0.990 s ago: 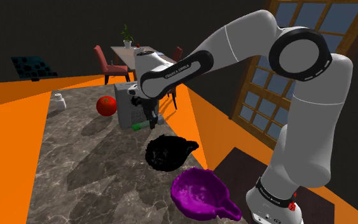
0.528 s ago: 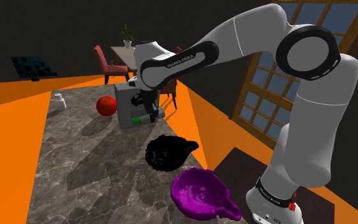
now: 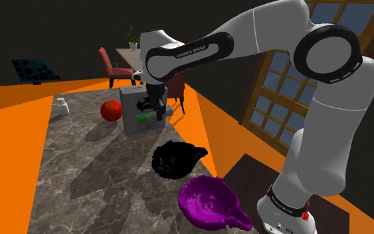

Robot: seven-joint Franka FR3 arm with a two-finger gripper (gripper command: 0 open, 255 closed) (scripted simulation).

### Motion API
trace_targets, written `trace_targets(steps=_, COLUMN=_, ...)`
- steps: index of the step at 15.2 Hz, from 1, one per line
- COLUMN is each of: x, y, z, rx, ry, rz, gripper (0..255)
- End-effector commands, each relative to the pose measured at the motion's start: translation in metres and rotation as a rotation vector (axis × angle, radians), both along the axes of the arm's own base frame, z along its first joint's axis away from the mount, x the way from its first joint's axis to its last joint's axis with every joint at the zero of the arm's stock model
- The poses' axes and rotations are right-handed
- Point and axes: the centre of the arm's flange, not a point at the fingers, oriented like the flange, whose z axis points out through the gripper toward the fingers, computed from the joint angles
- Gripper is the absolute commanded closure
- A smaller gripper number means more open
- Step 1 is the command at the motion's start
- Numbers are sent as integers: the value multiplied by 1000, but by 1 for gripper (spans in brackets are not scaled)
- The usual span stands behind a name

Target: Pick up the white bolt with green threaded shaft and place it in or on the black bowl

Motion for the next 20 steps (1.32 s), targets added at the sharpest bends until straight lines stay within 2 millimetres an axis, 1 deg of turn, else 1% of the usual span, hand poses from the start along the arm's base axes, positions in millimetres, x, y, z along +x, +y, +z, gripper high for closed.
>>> trace_targets(steps=1, x=0, y=0, z=11, rx=0, ry=0, rz=0, gripper=255)
trace_targets(steps=2, x=0, y=0, z=15, rx=0, ry=0, rz=0, gripper=255)
trace_targets(steps=16, x=-183, y=27, z=8, rx=0, ry=0, rz=0, gripper=255)
trace_targets(steps=17, x=-189, y=28, z=8, rx=0, ry=0, rz=0, gripper=255)
trace_targets(steps=20, x=-189, y=28, z=-8, rx=0, ry=0, rz=0, gripper=255)
